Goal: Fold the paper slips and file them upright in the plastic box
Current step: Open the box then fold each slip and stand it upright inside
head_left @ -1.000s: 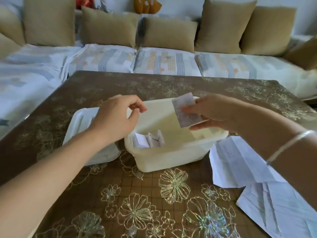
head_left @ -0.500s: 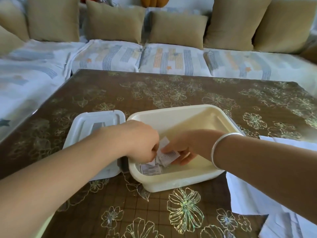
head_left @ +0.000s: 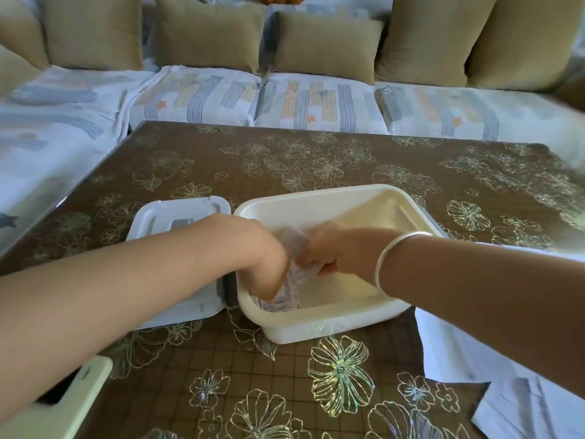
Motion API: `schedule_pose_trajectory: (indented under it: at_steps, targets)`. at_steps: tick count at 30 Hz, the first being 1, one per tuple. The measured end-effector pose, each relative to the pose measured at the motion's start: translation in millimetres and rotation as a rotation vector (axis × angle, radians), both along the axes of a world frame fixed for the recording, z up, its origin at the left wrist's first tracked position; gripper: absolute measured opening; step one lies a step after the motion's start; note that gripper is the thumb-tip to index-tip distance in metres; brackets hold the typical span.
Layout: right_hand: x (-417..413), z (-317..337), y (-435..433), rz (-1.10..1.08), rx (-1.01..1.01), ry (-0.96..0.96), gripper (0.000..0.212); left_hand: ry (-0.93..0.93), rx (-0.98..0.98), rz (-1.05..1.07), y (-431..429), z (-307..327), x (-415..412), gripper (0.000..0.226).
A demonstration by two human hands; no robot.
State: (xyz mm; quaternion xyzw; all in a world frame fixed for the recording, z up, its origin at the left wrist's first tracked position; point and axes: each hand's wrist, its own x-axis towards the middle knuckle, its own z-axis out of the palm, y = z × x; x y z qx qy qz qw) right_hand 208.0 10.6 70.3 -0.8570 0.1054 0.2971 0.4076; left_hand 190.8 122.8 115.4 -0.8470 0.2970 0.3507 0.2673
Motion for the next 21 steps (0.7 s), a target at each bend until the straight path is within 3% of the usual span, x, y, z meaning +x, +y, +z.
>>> schedule_pose_trajectory:
  at_steps: [2, 6, 10, 13, 16, 21]
  targets:
    - [4.5, 0.2, -6.3, -0.066, 0.059, 0.061, 0.011, 0.011, -0.016, 0.017, -0.8, 0.4, -0.3, 0.033]
    - [0.7, 5.9, -8.4, -0.081, 0.180, 0.190, 0.007, 0.018, -0.026, 0.046, 2.7, 3.9, -1.7, 0.035]
    - [-4.8, -0.5, 5.4, 0.062, 0.071, 0.215, 0.011, 0.048, -0.100, 0.095, 4.6, 6.0, -1.5, 0.036]
    - [-7.8, -9.3, 19.6, 0.142, -0.017, 0.226, 0.007, 0.040, -0.294, 0.153, 8.7, 12.3, 1.6, 0.030]
    - [-6.3, -18.0, 26.3, 0.191, -0.101, 0.192, 0.020, -0.105, -0.504, 0.171, 20.8, 24.4, 7.1, 0.029]
    - [-11.3, -2.2, 29.0, 0.440, -0.415, 0.025, 0.025, -0.284, -0.863, 0.182, 38.9, 21.5, 1.8, 0.037]
